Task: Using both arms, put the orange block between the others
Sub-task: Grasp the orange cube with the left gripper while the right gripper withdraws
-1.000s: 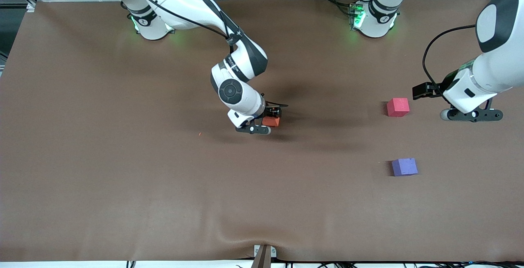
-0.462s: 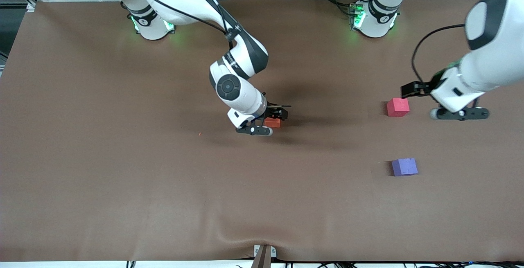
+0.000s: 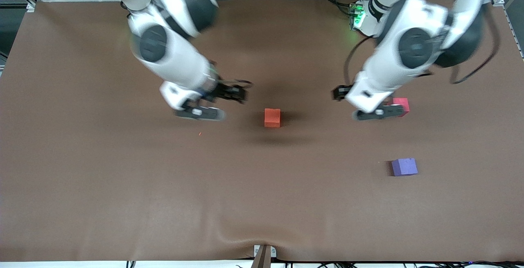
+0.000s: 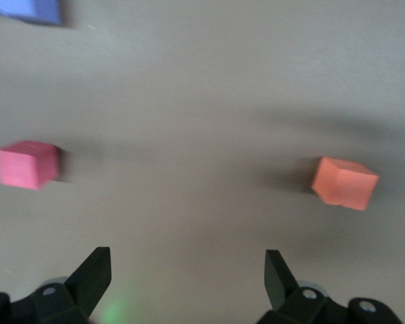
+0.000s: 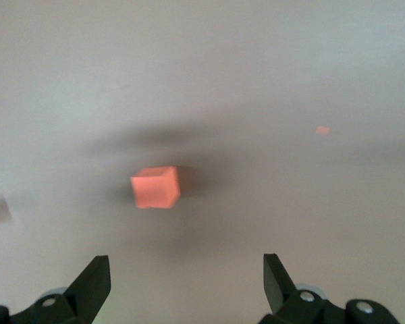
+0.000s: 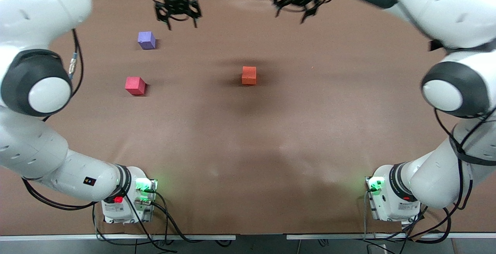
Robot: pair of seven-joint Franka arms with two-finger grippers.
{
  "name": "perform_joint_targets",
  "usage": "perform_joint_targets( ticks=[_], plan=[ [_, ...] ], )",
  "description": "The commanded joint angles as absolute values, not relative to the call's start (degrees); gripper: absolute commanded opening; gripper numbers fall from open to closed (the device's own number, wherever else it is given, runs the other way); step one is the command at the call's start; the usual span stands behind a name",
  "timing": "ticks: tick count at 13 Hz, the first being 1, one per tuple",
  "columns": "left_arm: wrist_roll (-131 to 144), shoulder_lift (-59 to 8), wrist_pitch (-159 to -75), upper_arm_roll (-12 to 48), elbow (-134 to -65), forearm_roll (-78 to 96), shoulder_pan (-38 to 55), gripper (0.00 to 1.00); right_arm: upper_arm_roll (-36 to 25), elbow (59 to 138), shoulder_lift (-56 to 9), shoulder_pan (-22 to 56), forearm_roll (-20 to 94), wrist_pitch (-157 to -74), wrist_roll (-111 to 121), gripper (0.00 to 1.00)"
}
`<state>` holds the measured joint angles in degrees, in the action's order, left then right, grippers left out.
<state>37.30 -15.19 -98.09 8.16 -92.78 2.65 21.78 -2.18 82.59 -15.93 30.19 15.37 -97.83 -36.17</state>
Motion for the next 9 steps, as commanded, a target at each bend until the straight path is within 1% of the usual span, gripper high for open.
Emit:
perform_joint_targets(
  ticks=[1,3,6,7,9],
  plan=[
    [43.23,-24.23,-100.53,7.65,-86.23,2.64,28.63,1.0,-0.53,84.9,-6.88,22.17,12.5,-90.38,-32.46,1.0],
    [44.3,-27.84,-106.67,7.56,-86.13,2.37,32.68,1.0,0.0,84.38,-3.27,16.29,9.76,-84.49,-25.18,1.0],
    [43.25,-32.24,-115.02,7.38,-85.96,0.63,36.37,1.0,-0.17,84.29,0.7,8.46,9.32,-78.16,-14.88,1.0],
    [42.98,-34.26,-116.44,7.56,-85.0,-2.52,37.78,1.0,-0.18,84.29,1.4,6.61,7.75,-76.66,-12.5,1.0],
    [42.89,-38.74,-116.89,7.56,-81.84,-5.18,39.72,1.0,-0.44,84.29,2.55,5.45,2.48,-75.59,-5.57,1.0]
  ],
)
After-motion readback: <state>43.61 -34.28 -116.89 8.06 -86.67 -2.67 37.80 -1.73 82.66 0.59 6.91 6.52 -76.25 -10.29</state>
